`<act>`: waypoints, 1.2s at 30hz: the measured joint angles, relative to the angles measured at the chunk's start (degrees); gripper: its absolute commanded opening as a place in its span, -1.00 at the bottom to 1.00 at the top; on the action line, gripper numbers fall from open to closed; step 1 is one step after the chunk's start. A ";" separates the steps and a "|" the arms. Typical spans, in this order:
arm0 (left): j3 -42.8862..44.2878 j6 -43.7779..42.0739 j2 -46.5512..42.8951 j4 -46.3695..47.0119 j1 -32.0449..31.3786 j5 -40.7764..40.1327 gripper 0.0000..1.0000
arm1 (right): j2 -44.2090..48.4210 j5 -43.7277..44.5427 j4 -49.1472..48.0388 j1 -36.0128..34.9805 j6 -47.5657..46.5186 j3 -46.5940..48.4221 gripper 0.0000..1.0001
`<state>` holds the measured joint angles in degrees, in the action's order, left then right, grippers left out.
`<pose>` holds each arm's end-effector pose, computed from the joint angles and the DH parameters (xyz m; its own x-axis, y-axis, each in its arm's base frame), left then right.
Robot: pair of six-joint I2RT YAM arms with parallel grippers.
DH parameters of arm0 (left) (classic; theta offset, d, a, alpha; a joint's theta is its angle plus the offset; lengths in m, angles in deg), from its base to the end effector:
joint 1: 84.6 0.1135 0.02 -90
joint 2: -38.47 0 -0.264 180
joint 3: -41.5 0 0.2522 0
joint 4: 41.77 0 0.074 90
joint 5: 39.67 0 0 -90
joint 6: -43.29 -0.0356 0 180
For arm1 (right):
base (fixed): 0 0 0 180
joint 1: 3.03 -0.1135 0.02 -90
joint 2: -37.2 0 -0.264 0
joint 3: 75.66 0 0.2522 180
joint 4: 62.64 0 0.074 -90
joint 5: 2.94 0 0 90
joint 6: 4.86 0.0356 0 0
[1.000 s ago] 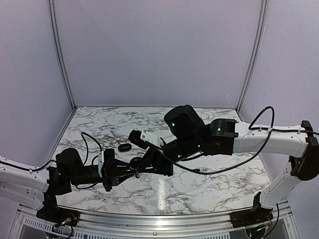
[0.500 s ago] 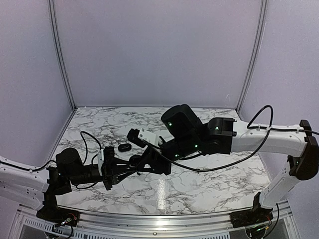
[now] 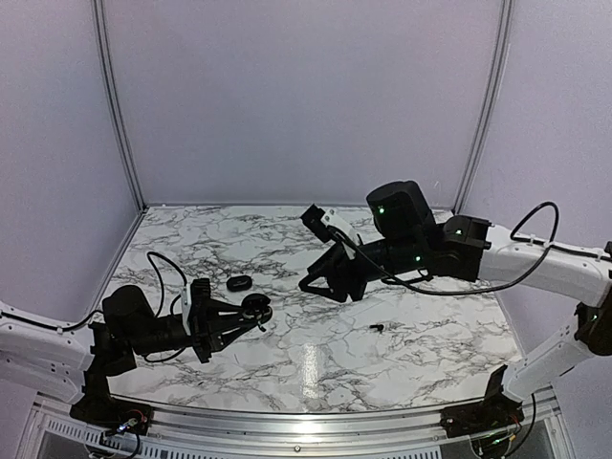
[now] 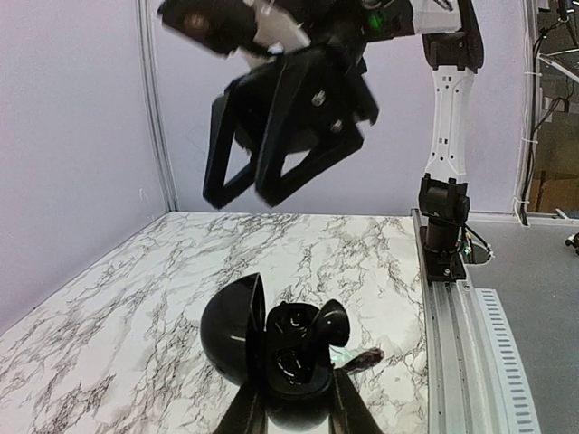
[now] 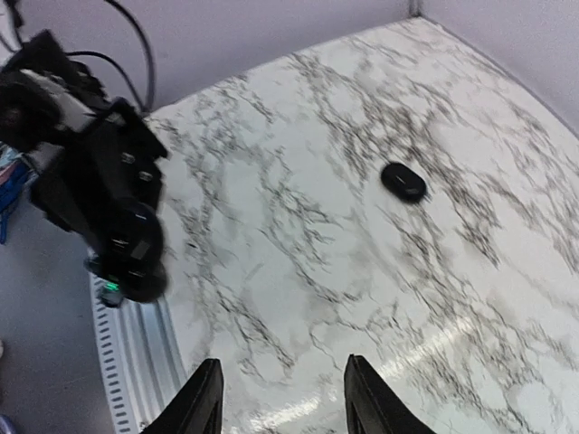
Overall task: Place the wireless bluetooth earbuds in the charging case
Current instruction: Pick up the right earbud from the center of the board.
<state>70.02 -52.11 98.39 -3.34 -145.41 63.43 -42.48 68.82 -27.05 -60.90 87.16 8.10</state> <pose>0.0958 -0.1880 0.2238 0.1498 -0.0802 -0.9855 0.9501 0.2875 0.1210 0.1587 0.2737 0.3348 -0.3111 -0.4325 -0.8463 -0.9358 0.2946 0.1935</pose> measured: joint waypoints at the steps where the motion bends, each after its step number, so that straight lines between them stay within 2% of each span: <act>1: -0.13 0.09 -0.02 0.26 0.09 0.00 -1.00 | 0.02 0.74 0.20 1.49 0.96 -1.40 -0.07; 10: -2.12 1.22 -0.07 3.10 0.74 0.48 -1.00 | -0.61 10.03 6.19 15.41 7.93 -16.00 -0.01; 14: -2.73 1.60 -0.04 4.52 1.05 0.63 -1.00 | 0.11 11.96 4.70 19.45 12.02 -21.84 -0.05; 22: -3.23 1.66 0.02 5.75 1.55 0.98 -1.00 | 1.22 14.93 -0.81 20.79 18.80 -30.29 -0.12; 36: -3.69 1.66 0.00 6.32 1.86 0.96 -1.00 | -2.82 15.41 -8.11 20.81 19.87 -31.39 -0.32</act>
<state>66.33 -50.45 98.39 2.97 -143.55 64.39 -45.30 84.23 -35.16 -40.09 107.03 -23.29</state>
